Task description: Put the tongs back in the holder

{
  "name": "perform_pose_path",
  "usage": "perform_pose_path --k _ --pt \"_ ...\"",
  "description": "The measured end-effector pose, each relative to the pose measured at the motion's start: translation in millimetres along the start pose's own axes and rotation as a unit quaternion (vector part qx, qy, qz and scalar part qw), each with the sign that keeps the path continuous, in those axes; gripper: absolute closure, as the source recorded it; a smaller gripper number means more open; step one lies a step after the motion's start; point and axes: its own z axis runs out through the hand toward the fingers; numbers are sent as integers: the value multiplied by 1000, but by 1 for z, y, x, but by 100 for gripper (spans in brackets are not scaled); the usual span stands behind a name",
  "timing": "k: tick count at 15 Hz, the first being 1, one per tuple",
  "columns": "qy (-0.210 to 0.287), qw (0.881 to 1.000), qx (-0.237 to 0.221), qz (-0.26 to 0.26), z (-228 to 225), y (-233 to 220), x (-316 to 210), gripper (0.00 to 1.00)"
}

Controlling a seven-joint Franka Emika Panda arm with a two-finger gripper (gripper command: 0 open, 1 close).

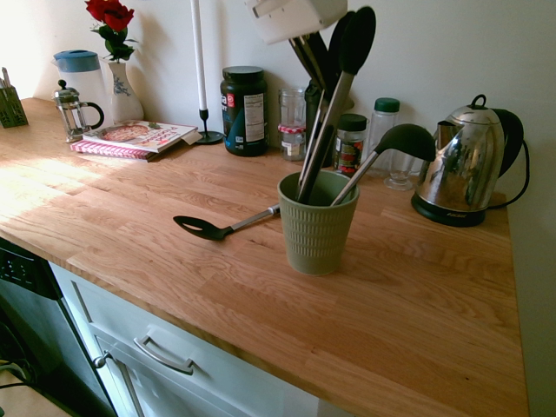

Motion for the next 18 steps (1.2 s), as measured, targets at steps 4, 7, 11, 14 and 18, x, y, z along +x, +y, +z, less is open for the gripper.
perform_pose_path --k 4,7,11,14,18 --pt "-11 1000 -8 -1 35 4 -7 0" --pt "-15 1000 -12 0 47 7 -9 0" --pt "-8 1000 12 5 6 11 1 0" --pt "-56 997 33 -47 -73 17 -21 0" --pt "-153 977 27 -144 -84 0 -149 0"
